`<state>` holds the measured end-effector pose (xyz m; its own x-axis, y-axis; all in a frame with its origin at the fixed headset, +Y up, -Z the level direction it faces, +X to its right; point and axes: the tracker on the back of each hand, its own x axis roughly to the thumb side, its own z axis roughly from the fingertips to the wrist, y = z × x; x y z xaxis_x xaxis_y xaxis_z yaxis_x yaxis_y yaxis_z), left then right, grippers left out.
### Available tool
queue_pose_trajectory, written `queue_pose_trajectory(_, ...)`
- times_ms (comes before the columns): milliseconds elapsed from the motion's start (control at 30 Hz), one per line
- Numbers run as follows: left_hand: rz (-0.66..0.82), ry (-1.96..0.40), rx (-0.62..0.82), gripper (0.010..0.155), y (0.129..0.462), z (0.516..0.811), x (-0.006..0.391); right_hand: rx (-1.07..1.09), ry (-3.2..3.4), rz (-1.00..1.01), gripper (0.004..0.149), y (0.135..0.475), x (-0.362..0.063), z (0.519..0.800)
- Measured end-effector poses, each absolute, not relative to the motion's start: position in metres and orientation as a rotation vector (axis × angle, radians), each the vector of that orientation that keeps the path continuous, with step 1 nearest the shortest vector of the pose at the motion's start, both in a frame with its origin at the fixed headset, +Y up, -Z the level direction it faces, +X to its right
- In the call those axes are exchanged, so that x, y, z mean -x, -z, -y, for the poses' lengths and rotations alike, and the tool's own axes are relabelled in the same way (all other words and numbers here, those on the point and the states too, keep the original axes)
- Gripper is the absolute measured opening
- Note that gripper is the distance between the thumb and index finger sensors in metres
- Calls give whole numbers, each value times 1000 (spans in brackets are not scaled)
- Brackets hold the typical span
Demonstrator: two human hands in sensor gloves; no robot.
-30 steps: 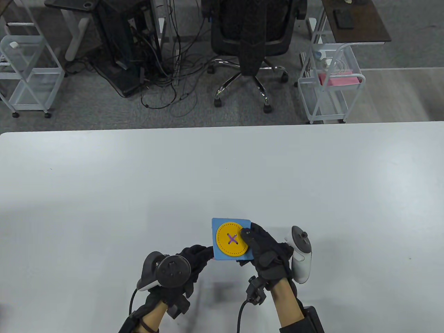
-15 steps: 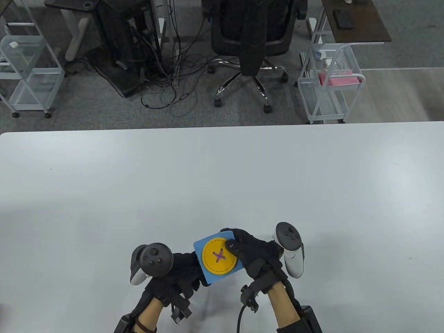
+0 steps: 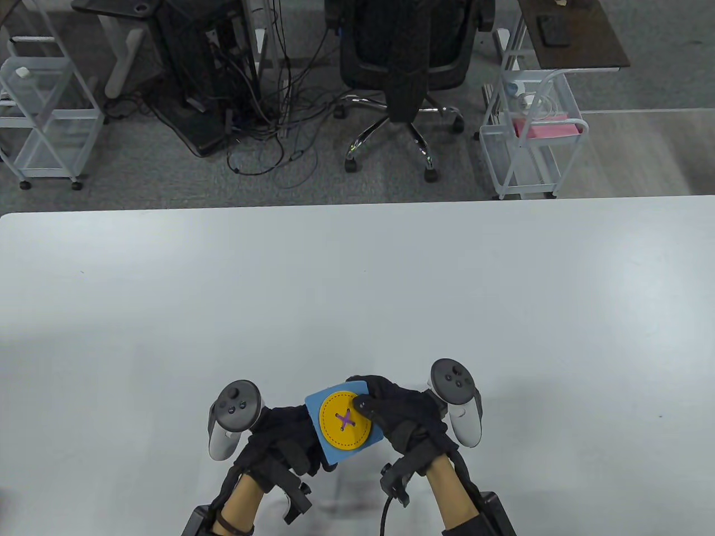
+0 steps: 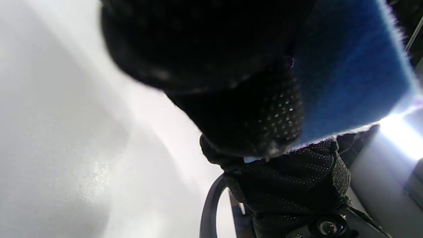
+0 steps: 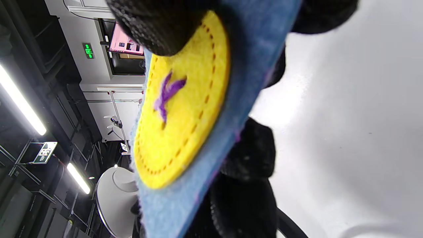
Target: Sew button in X pattern
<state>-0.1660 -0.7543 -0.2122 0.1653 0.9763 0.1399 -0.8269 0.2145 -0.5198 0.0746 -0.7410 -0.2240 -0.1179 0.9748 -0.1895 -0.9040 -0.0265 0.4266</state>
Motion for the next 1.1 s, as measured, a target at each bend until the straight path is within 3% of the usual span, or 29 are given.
queue_pose_trajectory(800, 422, -1531, 596, 43, 212, 764, 164, -170, -1630, -538, 45, 224, -72, 745)
queue_pose_trajectory(1100, 410, -1537, 571, 44, 210, 762, 164, -118, -1576, -518, 45, 225, -77, 746)
